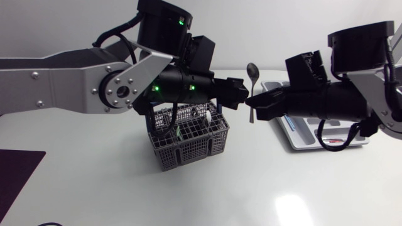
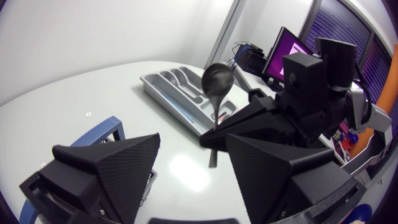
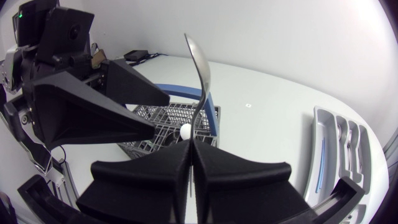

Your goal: Unload the cutlery basket into the drawer organizer.

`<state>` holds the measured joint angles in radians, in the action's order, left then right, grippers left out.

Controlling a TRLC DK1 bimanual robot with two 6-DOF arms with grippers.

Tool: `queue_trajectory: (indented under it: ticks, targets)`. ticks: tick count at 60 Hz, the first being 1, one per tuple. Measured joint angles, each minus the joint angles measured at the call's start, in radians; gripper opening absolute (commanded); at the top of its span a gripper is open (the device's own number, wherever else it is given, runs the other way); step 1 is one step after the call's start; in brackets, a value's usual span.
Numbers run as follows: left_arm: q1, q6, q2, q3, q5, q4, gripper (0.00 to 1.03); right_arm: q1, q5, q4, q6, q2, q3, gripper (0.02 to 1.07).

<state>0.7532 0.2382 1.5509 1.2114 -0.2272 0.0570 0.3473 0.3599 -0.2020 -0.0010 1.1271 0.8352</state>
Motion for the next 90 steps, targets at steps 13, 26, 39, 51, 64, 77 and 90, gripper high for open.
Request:
queue_trajectory:
  ticks: [13,26,39,51,64,77,90]
  targets:
    - [-0.032,-0.083,0.0,0.044,0.001,0.119,0.78,-0.164,0.138,-0.045,-0.092,-0.011,-0.002,0.07]
    - [-0.058,-0.113,0.0,0.071,0.005,0.254,0.81,-0.336,0.256,-0.216,-0.289,0.014,0.008,0.07]
    - [-0.061,-0.182,0.0,0.071,0.061,0.359,0.81,-0.491,0.269,-0.382,-0.55,0.079,0.053,0.07]
    - [-0.076,-0.222,-0.001,0.066,0.099,0.372,0.81,-0.574,0.242,-0.413,-0.847,0.14,0.087,0.07]
    - [-0.097,-0.247,-0.035,0.025,0.121,0.373,0.81,-0.647,0.148,-0.452,-1.161,0.272,0.142,0.07]
    - [-0.1,-0.267,-0.09,-0.019,0.142,0.373,0.81,-0.769,0.062,-0.475,-1.39,0.461,0.241,0.07]
    - [-0.104,-0.27,-0.116,-0.054,0.157,0.373,0.81,-0.848,-0.036,-0.412,-1.545,0.591,0.346,0.07]
